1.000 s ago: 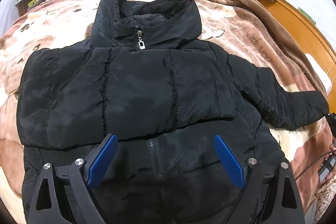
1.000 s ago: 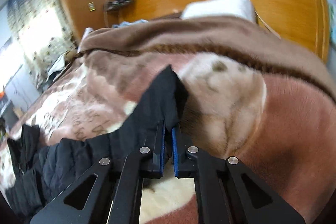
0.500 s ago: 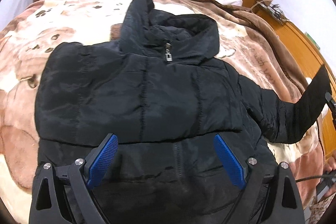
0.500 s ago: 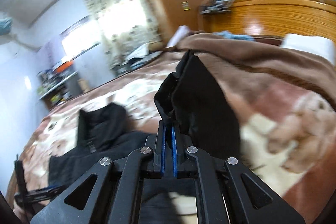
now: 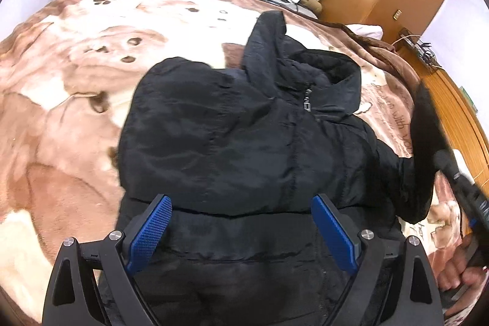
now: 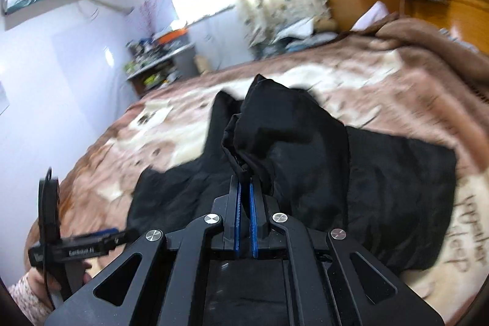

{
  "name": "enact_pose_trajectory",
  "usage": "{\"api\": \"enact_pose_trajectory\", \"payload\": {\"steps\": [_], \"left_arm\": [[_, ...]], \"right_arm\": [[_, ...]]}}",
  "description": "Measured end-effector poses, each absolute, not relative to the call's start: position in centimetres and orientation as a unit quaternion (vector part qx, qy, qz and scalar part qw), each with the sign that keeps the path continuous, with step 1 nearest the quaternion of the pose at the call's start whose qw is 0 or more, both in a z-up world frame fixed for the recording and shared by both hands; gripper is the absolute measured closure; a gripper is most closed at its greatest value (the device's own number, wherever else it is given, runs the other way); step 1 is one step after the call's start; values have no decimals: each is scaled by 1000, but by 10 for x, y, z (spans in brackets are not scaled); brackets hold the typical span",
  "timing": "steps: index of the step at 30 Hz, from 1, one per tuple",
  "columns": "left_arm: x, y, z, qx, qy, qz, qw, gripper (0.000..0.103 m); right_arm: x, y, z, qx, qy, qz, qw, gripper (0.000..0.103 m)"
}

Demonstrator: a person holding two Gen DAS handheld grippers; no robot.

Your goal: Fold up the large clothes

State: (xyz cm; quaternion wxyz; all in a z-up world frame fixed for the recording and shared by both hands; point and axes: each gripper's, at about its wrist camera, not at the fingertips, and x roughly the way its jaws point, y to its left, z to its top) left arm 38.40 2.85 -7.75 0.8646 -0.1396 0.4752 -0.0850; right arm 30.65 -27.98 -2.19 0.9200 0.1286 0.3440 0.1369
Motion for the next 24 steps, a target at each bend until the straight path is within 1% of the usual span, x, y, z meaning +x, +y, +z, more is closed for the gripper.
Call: {"api": "enact_pose_trajectory", "payload": {"steps": [6, 8, 9, 11, 12, 13, 15, 17, 19, 24], "left_arm": [[385, 44, -89, -157, 483, -77, 858, 10], [386, 43, -92, -167, 487, -84, 853, 10], [387, 42, -94, -169, 490, -82, 851, 10], [388, 37, -93, -158, 489, -82, 854, 10], [389, 33, -93, -156, 489, -86, 854, 10], [389, 31, -94, -157, 490, -89, 853, 10], [393, 23, -96, -168, 497, -99, 846, 10], [395, 15, -96, -166, 498, -102, 845, 10], [398, 1, -97, -156, 503, -109, 843, 10], [403, -38, -101, -129, 511, -140, 838, 10]], "right_arm": [[318, -248, -68, 128, 409, 175, 886, 98], [319, -242, -77, 123, 425, 184, 878, 98], [320, -240, -81, 121, 433, 185, 874, 95], [320, -239, -82, 122, 438, 188, 870, 95], [320, -238, -80, 124, 439, 192, 869, 87], [317, -239, -77, 124, 436, 194, 870, 78], [312, -242, -70, 120, 428, 198, 874, 71], [307, -250, -62, 125, 426, 196, 874, 69], [301, -262, -56, 138, 422, 196, 874, 62], [282, -311, -42, 154, 407, 152, 887, 60]]}}
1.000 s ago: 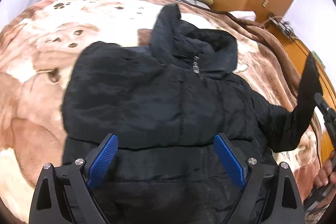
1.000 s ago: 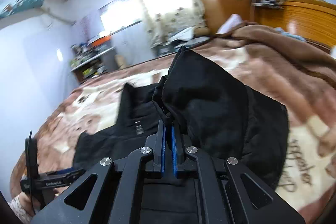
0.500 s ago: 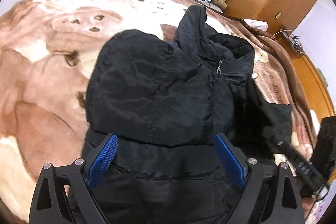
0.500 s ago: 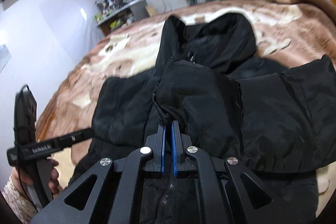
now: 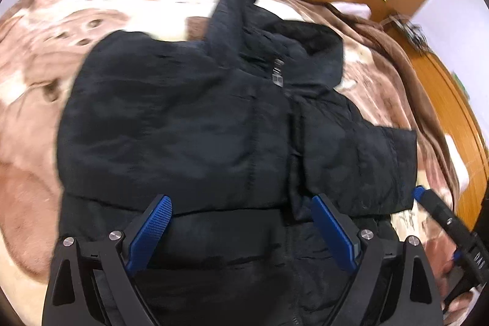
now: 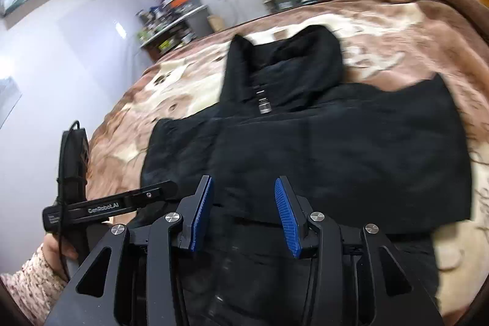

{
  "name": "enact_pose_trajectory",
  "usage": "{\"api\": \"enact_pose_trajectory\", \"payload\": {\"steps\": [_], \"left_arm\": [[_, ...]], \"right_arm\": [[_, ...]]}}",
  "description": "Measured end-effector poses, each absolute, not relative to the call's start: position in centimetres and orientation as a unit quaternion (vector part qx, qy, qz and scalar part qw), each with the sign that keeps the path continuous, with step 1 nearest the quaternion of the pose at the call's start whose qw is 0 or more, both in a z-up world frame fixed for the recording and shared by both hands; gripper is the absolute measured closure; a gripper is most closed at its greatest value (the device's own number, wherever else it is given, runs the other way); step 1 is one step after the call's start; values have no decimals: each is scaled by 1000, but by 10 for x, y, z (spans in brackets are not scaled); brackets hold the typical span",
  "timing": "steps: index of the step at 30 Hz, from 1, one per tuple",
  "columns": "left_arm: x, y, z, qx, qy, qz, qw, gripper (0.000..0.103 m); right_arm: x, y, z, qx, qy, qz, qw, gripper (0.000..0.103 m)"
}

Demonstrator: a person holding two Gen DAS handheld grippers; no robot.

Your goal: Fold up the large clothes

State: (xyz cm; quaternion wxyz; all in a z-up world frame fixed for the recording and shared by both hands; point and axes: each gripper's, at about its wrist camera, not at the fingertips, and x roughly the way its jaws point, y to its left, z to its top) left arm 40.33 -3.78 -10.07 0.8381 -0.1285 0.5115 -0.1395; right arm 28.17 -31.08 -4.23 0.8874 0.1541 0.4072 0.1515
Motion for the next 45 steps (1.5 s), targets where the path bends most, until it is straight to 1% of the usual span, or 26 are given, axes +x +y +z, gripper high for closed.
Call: {"api": "enact_pose_trajectory", "payload": {"steps": [2, 4, 6, 9, 14, 15, 16, 17, 18, 19, 20, 21, 22, 25, 33, 37, 41, 45], "left_arm": [[407, -56, -104, -121, 515, -149, 836, 10], [412, -72, -108, -113, 520, -152, 833, 10], [416, -87, -111, -102, 521, -158, 832, 10], [425, -108, -118, -88, 529, -140, 832, 10], [436, -125, -126, -76, 533, -113, 835, 10], [437, -127, -126, -72, 531, -104, 838, 16], [437, -129, -126, -70, 528, -102, 840, 29], [437, -131, -124, -65, 523, -102, 844, 38], [436, -133, -123, -60, 519, -104, 846, 62], [435, -136, -120, -48, 515, -109, 849, 79], [434, -138, -118, -37, 510, -109, 853, 83], [432, -138, -114, -35, 504, -115, 855, 91], [431, -136, -111, -40, 500, -121, 856, 94], [427, -127, -97, -57, 485, -133, 862, 97], [421, -80, -29, -95, 406, -138, 898, 97], [421, -47, -8, -100, 377, -124, 912, 97], [419, -22, -13, -98, 377, -103, 915, 97], [419, 1, -39, -102, 402, -82, 906, 97]], "right_arm": [[271, -337, -39, 146, 399, 109, 899, 59], [263, -355, -39, 123, 396, 70, 907, 51], [255, -376, -42, 111, 395, 36, 911, 49], [248, -402, -47, 122, 397, -1, 910, 49], [243, -420, -56, 137, 396, -15, 908, 48], [244, -422, -59, 139, 399, -18, 906, 48], [243, -424, -60, 142, 401, -21, 905, 48], [244, -426, -63, 147, 401, -23, 904, 48], [245, -426, -64, 152, 402, -24, 903, 48], [242, -430, -66, 156, 404, -25, 901, 48], [243, -430, -67, 159, 406, -25, 900, 48], [243, -430, -68, 161, 407, -25, 899, 48], [244, -430, -69, 162, 407, -26, 898, 48], [246, -428, -68, 166, 407, -27, 898, 48], [254, -413, -54, 154, 395, -21, 905, 48], [261, -399, -52, 147, 397, -12, 906, 48], [274, -380, -53, 135, 400, 0, 907, 48], [290, -360, -57, 124, 403, 13, 906, 48]]}}
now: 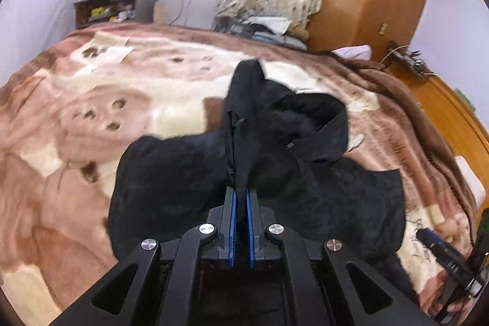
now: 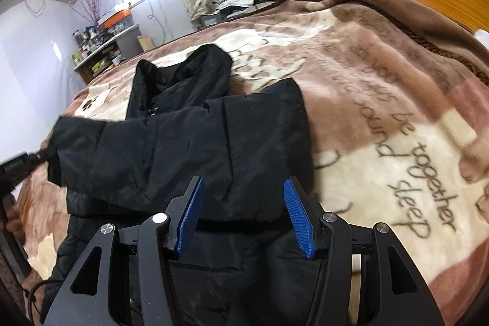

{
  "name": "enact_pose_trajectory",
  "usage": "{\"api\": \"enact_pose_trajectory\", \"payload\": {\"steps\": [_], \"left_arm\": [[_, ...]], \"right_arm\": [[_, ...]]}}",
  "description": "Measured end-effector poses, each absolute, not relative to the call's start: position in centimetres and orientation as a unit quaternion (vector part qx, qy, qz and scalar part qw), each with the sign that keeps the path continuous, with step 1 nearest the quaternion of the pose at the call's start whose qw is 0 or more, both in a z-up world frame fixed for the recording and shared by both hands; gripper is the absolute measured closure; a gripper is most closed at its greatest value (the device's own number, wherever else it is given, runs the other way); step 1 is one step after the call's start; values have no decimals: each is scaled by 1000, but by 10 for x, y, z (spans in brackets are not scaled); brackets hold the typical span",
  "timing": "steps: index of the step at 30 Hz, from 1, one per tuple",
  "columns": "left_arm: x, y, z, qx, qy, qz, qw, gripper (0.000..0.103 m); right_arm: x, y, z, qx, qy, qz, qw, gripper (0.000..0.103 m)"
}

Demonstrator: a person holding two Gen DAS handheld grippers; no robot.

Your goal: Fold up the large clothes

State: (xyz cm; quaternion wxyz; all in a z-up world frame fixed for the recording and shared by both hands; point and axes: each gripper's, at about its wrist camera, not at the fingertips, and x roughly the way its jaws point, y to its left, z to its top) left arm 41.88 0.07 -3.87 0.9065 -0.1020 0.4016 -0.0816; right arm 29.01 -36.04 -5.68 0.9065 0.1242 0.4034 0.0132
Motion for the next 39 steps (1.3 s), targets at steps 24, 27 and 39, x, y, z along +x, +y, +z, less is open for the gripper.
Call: {"api": "enact_pose_trajectory", "payload": {"steps": [24, 27, 39], "left_arm": [[445, 27, -131, -71, 488, -41, 869, 80], [448, 23, -132, -55, 487, -40, 871, 80], [462, 19, -147, -44, 501, -40, 863, 78]], "right_arm": [[362, -324, -116, 49, 458, 38, 887, 48], [365, -327, -120, 55, 463, 45, 884, 48], [375, -318, -140, 27, 481, 45, 875, 48]]}}
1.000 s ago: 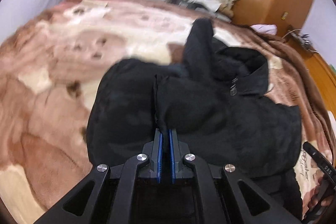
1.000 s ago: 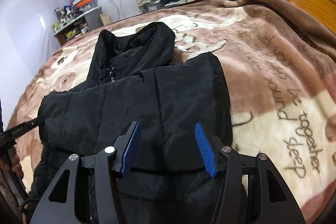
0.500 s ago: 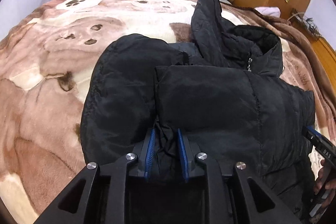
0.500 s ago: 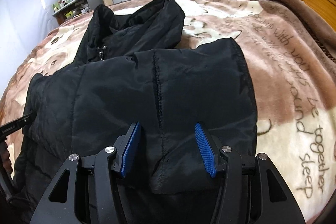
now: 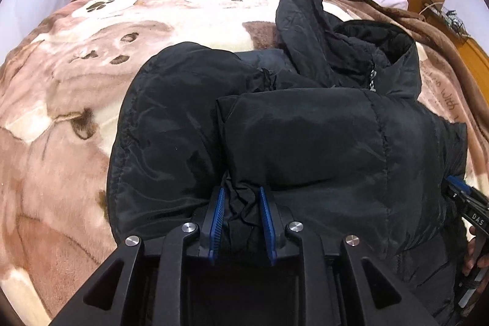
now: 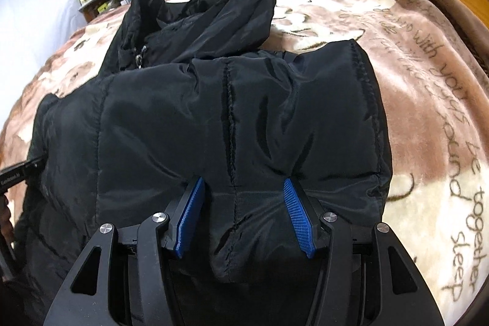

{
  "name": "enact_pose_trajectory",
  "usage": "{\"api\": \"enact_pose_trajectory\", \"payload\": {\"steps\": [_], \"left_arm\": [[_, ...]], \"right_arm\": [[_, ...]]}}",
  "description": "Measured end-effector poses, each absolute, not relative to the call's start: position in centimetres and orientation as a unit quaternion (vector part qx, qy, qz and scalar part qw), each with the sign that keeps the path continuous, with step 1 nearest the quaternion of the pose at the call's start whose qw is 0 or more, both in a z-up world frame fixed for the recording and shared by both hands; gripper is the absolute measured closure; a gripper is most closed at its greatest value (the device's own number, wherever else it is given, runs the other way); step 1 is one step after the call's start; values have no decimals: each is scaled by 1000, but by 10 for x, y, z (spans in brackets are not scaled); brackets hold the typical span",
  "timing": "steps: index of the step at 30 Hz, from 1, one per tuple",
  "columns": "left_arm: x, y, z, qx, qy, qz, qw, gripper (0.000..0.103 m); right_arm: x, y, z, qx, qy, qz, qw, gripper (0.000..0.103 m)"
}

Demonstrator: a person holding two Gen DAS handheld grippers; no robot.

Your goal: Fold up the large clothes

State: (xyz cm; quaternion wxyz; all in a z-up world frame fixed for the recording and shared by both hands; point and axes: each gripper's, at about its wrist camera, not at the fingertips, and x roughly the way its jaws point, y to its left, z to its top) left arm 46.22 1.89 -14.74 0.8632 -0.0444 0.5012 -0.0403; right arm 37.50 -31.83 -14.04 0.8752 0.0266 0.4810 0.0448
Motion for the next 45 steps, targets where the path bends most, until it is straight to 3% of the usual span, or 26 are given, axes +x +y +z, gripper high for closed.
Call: {"api": "enact_pose_trajectory", "payload": {"steps": [12, 14, 16, 18, 22, 33, 36, 40, 45], "left_arm": [[470, 21, -143, -73, 521, -25, 850, 76], [466, 22, -136, -72, 525, -29, 847, 69], [458, 26, -126, -79, 522, -47, 848, 37], [450, 34, -113, -89, 511, -54, 853, 27], [438, 56, -91, -92, 502, -42, 859, 27], [430, 96, -57, -70, 500, -30, 863, 25], [448, 87, -45, -62, 497, -51, 864, 25], [489, 71, -32, -75, 494, -67, 864, 18], [555, 52, -29, -119, 498, -89, 855, 17]], "right_arm": [[377, -312, -140, 6, 501, 24, 865, 48], [376, -312, -131, 11, 501, 18, 865, 48], [374, -315, -118, 24, 493, 16, 870, 48], [364, -325, -101, 46, 472, 18, 880, 48], [346, -352, -68, 90, 448, 5, 889, 44], [311, -407, 9, 79, 403, -16, 912, 41], [330, -409, 13, 105, 407, 0, 907, 32], [367, -413, 4, 177, 410, 11, 895, 31], [434, -410, -23, 237, 428, 6, 872, 30]]}}
